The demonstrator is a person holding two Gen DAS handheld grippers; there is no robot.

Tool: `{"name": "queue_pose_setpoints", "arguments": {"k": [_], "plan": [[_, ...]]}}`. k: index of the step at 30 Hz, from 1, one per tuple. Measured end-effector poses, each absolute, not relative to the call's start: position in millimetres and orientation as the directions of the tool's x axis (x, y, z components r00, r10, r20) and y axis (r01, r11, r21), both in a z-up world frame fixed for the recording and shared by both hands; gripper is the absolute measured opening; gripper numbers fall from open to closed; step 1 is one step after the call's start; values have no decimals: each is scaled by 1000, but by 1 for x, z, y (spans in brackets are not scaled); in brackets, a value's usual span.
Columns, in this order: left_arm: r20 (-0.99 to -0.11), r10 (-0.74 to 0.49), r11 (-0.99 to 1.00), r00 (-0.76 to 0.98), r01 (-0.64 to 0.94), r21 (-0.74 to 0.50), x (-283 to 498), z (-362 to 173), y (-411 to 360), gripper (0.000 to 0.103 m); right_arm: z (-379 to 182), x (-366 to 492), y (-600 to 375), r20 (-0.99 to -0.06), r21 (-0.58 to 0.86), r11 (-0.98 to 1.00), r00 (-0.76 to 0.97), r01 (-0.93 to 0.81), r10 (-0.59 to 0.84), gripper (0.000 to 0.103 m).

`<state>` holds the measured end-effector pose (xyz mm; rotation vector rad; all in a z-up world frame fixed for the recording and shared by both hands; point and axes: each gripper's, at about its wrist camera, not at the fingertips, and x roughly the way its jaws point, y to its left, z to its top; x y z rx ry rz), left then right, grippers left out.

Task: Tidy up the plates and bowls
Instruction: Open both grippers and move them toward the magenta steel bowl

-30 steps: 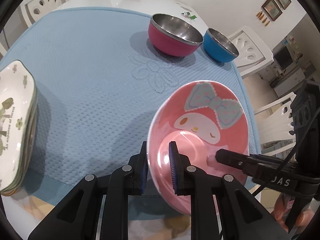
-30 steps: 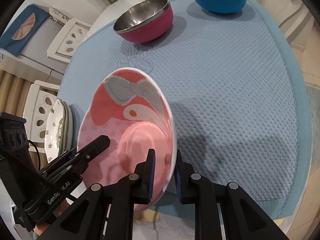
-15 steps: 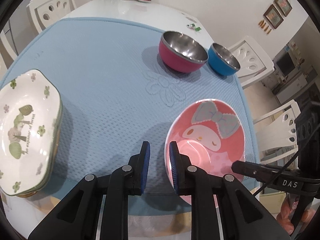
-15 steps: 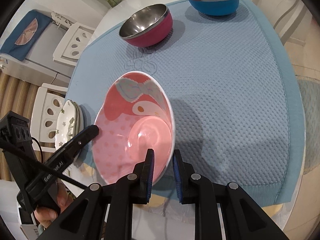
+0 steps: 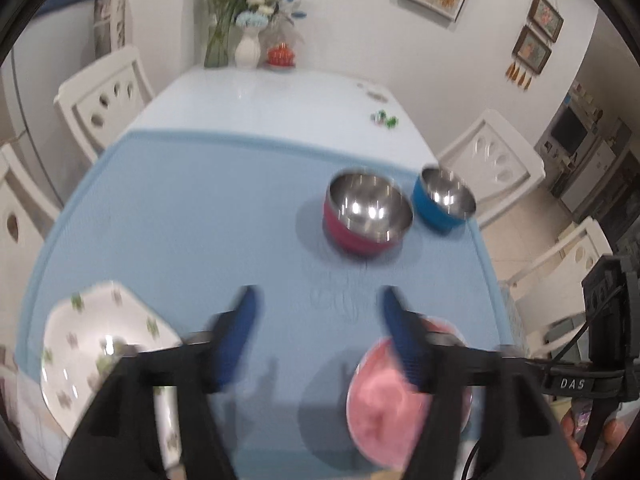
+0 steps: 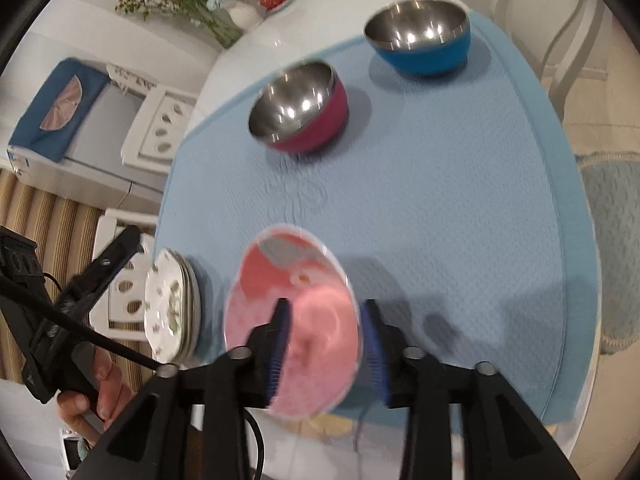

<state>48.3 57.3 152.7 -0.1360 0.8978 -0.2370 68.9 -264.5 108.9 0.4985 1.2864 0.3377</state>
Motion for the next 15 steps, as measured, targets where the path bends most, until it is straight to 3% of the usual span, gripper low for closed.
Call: {"name": "queue_pose_setpoints", "arguments": {"k": [1, 9, 15], "plan": [[-742, -273, 962, 612, 155, -226, 54, 158, 58, 75, 112, 72, -266, -823, 527, 849, 270, 38, 499, 54], [-745, -333, 943, 578, 195, -269, 119, 154, 43, 75, 124, 124, -272, -819, 488, 872, 369, 47, 439, 55], [-774, -397, 918, 492, 220, -331, 171, 124, 30, 74, 106, 173, -278, -834, 468, 883, 354, 45, 424, 55]]}}
